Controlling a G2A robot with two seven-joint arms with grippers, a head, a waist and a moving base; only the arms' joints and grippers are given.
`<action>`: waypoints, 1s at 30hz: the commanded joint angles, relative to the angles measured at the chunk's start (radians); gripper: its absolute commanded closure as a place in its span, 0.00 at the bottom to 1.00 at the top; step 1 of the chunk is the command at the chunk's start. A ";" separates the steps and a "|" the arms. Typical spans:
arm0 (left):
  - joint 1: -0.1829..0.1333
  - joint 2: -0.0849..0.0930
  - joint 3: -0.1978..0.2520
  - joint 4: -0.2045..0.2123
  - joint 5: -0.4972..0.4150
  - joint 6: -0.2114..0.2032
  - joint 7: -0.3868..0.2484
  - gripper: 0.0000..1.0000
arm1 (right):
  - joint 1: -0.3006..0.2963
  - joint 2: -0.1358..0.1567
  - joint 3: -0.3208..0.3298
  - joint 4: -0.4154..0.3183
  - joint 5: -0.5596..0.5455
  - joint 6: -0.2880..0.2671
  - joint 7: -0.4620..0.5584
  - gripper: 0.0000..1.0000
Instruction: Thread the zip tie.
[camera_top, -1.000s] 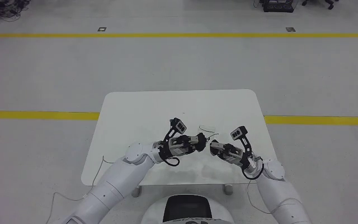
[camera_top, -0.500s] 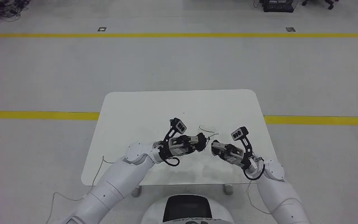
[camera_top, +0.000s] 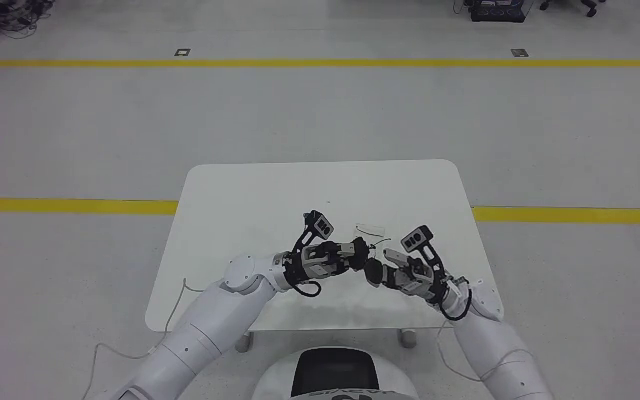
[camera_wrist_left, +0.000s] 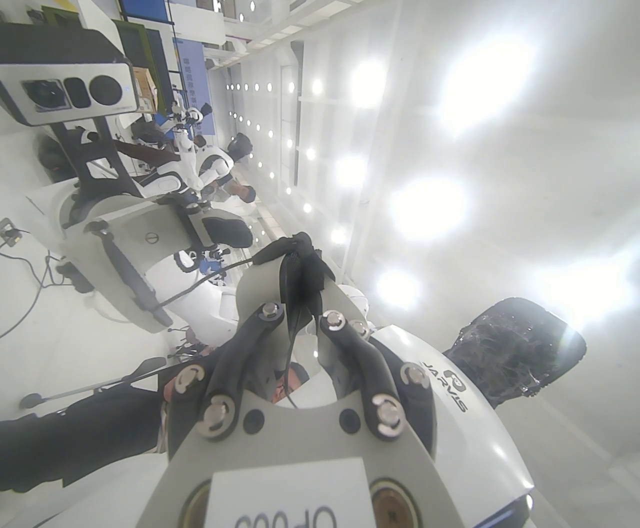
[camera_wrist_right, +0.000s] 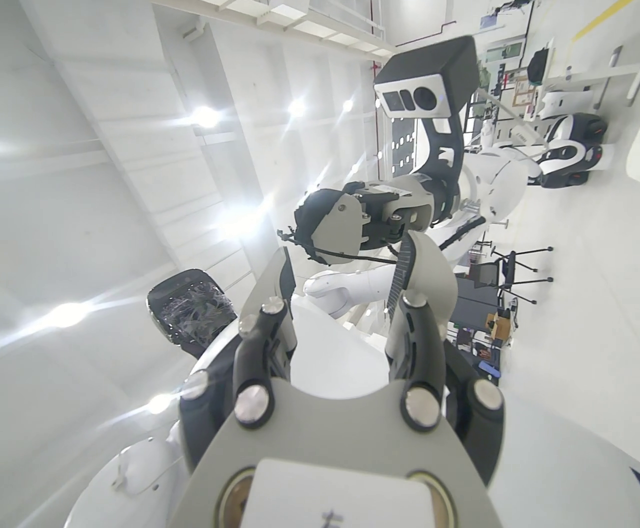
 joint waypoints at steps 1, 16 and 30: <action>0.000 0.000 0.000 0.000 0.000 0.000 0.000 1.00 | 0.001 0.005 -0.011 -0.007 0.010 0.013 0.000 0.59; 0.000 0.000 0.000 0.000 0.000 0.000 0.000 1.00 | 0.033 0.021 -0.059 0.018 0.077 0.022 0.000 0.61; 0.000 0.000 0.000 0.000 0.000 0.000 0.000 1.00 | -0.049 0.019 0.142 -0.164 -0.166 -0.127 -0.030 0.56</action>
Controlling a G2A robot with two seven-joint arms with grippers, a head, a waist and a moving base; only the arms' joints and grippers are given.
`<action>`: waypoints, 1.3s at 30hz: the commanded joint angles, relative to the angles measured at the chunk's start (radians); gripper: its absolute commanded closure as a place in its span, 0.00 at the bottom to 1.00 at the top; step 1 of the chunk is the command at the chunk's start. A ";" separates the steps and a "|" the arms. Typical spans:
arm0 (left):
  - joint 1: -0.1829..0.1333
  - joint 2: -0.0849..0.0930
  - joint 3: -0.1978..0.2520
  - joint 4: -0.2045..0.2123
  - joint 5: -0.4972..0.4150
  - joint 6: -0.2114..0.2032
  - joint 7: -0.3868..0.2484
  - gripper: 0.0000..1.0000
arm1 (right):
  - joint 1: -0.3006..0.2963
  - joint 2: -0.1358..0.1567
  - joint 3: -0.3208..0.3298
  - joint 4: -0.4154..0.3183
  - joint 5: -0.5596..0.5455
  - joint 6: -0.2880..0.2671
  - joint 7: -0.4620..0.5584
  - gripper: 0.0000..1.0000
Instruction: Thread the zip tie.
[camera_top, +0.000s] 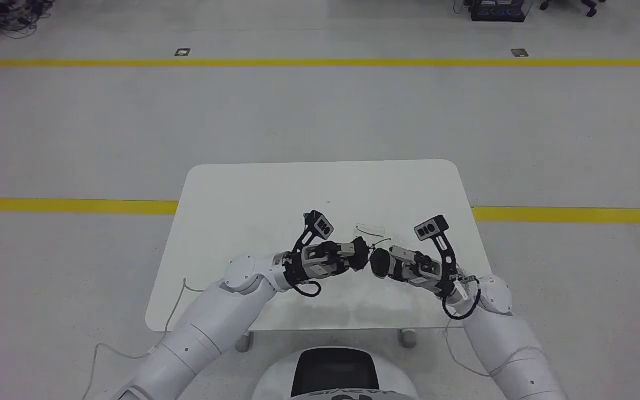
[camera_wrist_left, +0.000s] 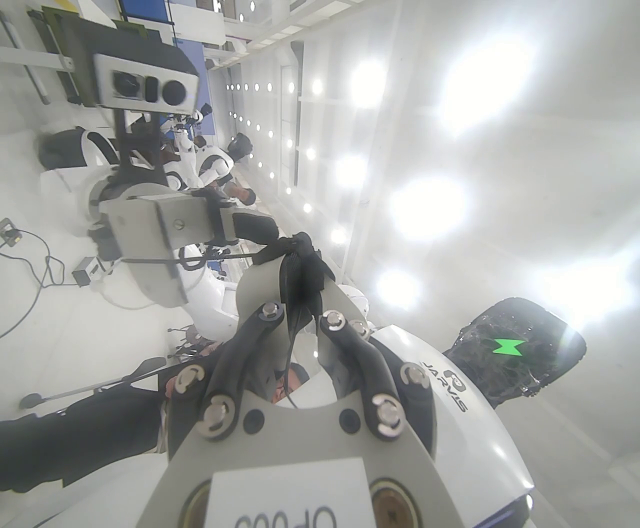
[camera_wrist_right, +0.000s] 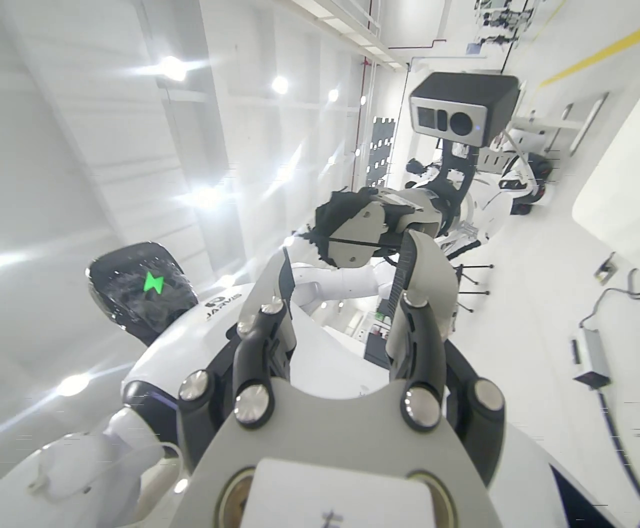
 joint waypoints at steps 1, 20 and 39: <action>0.000 0.000 0.000 0.000 0.000 0.000 0.000 1.00 | -0.037 -0.012 0.073 -0.081 -0.084 0.018 0.002 0.50; 0.000 0.000 0.000 0.000 0.000 0.000 0.000 1.00 | -0.092 -0.018 0.200 -0.411 -0.693 0.018 -0.260 0.00; 0.000 0.000 0.000 0.000 0.000 0.000 0.000 1.00 | -0.109 0.005 0.137 -0.526 -0.867 0.018 -0.453 0.00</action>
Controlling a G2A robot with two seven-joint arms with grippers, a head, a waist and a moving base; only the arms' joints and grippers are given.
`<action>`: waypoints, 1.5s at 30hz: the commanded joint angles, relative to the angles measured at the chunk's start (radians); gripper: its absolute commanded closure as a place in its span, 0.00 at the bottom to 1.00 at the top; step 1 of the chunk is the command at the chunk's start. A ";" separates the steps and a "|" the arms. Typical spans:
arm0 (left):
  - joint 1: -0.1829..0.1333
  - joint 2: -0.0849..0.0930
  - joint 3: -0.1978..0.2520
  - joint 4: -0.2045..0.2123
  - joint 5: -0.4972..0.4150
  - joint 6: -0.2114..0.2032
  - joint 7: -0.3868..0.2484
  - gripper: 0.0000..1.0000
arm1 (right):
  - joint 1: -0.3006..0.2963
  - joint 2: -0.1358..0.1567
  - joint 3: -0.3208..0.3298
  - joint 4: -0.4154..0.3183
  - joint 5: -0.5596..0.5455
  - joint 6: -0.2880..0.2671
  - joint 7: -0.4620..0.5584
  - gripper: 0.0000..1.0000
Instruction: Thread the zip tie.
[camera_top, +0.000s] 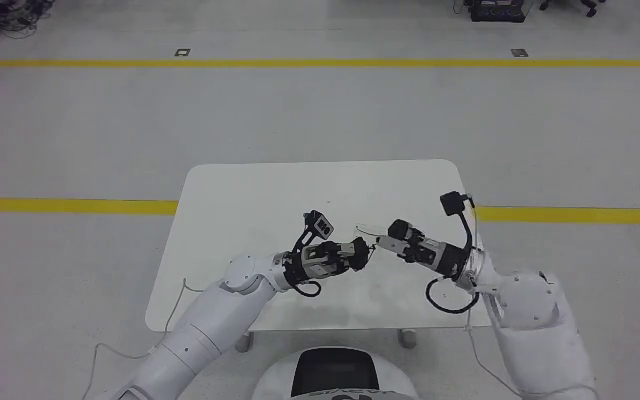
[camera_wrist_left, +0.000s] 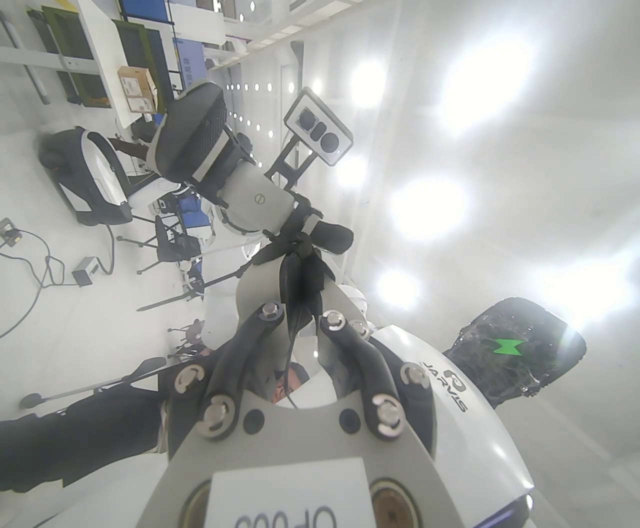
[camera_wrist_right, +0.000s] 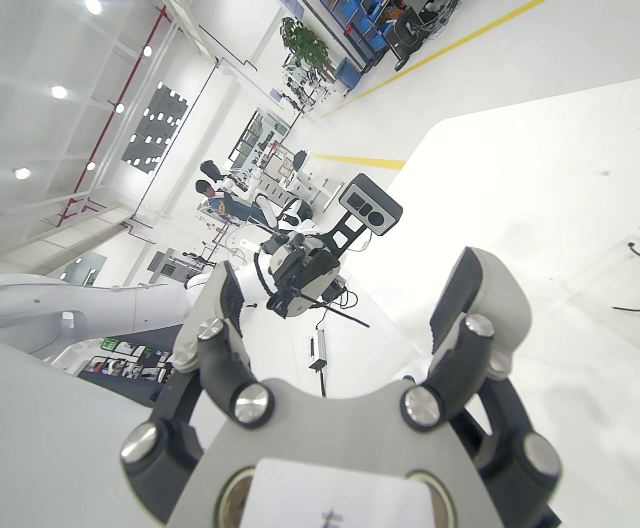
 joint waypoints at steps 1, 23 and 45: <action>0.000 0.000 0.000 0.000 0.000 0.000 0.000 1.00 | 0.007 0.002 0.004 0.008 0.011 0.000 -0.031 0.00; 0.000 0.000 0.000 0.000 0.000 0.000 0.000 1.00 | -0.057 0.065 0.036 -0.068 -0.223 0.000 -0.454 0.00; 0.000 0.000 0.000 0.000 0.000 0.000 0.000 1.00 | -0.093 0.181 -0.158 0.042 -0.578 0.000 -1.001 0.00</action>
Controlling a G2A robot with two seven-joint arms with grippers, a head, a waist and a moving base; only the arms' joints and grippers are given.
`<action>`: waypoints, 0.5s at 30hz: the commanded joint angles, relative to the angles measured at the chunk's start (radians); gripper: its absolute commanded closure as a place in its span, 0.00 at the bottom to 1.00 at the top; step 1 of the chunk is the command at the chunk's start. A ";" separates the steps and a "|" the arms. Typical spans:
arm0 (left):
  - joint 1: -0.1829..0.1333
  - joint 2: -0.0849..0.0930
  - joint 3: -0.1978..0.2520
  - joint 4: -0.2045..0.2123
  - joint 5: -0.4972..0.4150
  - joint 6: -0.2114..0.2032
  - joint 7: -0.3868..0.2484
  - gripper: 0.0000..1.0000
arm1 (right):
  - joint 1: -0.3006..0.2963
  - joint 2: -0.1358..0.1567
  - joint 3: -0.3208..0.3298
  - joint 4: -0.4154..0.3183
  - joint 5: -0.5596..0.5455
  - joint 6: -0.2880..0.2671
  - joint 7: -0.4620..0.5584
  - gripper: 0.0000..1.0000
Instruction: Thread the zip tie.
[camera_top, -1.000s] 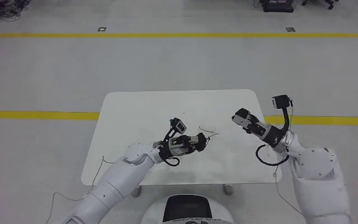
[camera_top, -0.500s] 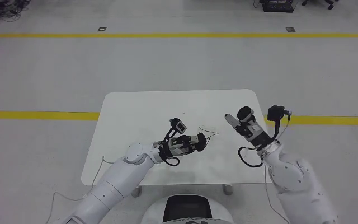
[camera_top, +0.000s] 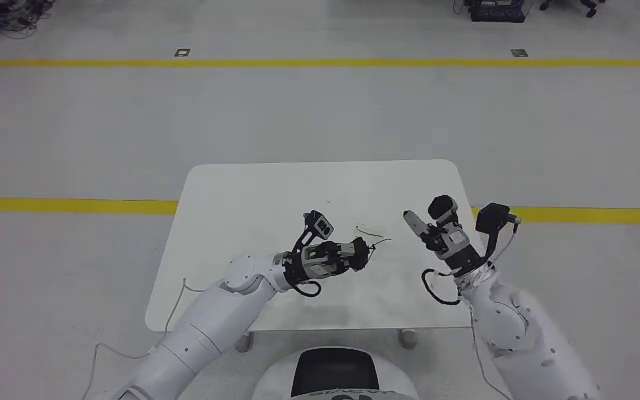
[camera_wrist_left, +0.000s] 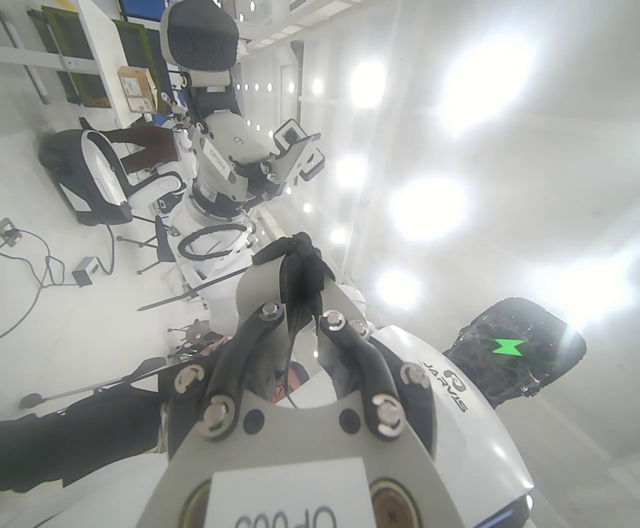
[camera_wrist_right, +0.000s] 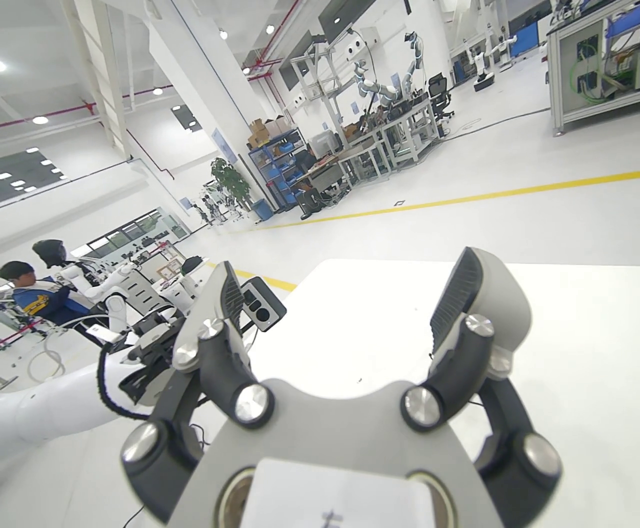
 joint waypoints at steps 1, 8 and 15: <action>0.000 0.000 0.000 0.000 0.000 0.000 0.000 1.00 | 0.010 0.004 -0.004 -0.001 -0.081 0.000 0.016 0.00; 0.000 0.000 0.000 0.000 0.000 0.000 0.000 1.00 | 0.035 0.064 -0.075 -0.007 -0.248 0.000 0.022 0.00; 0.000 0.000 0.000 0.000 0.000 0.000 0.000 1.00 | 0.062 0.158 -0.172 -0.007 -0.203 0.000 -0.074 0.00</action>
